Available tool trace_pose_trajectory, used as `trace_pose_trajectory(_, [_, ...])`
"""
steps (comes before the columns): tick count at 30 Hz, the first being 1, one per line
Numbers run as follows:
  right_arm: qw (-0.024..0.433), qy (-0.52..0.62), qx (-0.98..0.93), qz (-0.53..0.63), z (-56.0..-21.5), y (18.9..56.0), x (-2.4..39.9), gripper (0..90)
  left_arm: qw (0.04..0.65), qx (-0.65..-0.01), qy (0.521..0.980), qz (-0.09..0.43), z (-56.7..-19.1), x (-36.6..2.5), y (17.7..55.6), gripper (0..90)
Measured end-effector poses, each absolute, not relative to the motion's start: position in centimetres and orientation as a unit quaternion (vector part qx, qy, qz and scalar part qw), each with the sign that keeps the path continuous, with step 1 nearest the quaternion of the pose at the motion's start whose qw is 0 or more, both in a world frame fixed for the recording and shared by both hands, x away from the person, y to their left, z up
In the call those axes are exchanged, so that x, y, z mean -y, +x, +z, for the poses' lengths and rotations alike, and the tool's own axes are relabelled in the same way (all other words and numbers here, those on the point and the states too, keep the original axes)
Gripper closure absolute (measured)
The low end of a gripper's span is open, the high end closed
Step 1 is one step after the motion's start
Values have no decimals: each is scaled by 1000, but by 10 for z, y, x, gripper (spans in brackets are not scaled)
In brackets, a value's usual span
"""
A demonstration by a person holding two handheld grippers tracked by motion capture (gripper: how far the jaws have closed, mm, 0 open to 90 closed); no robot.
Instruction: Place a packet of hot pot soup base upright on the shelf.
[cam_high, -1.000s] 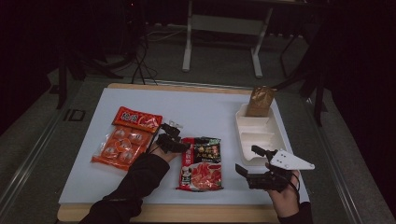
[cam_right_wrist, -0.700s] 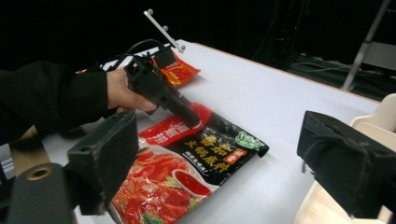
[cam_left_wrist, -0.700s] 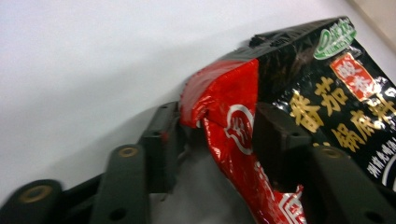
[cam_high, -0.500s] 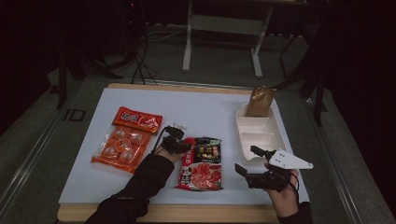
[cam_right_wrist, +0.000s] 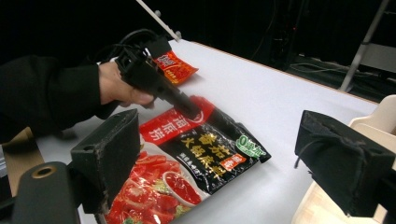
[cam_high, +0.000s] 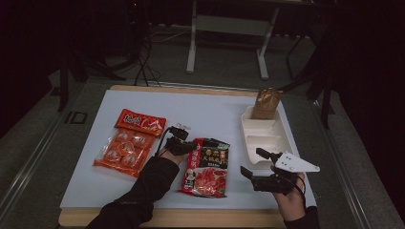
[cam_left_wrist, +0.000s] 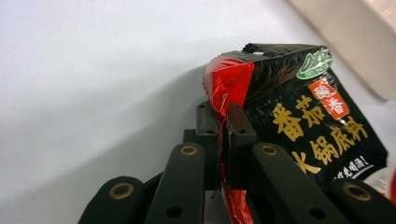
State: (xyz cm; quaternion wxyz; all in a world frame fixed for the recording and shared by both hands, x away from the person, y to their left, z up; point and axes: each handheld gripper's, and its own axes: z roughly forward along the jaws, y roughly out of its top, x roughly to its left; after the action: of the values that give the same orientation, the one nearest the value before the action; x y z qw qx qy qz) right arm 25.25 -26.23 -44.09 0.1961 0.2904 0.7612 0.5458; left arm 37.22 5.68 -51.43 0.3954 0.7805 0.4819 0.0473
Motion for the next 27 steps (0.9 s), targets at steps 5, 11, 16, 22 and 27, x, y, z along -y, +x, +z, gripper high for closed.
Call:
trace_pose_trajectory(5, [201, 286, -759, 550, -441, 253, 262, 139, 425, -468, 773, 48, -501, -58, 365, 876])
trace_pose_trajectory(11, [210, 290, -755, 550, -438, 253, 265, 134, 462, -437, 770, 60, -484, -56, 354, 876])
trace_pose_trajectory(16, [196, 310, -746, 556, -435, 253, 268, 109, 489, -409, 767, 67, -473, -54, 343, 876])
trace_pose_trajectory(22, [183, 321, -742, 559, -433, 252, 268, 101, 526, -376, 759, 72, -463, -53, 330, 875])
trace_pose_trajectory(27, [178, 323, -737, 566, -431, 252, 269, 111, 563, -324, 756, 78, -453, -52, 315, 875])
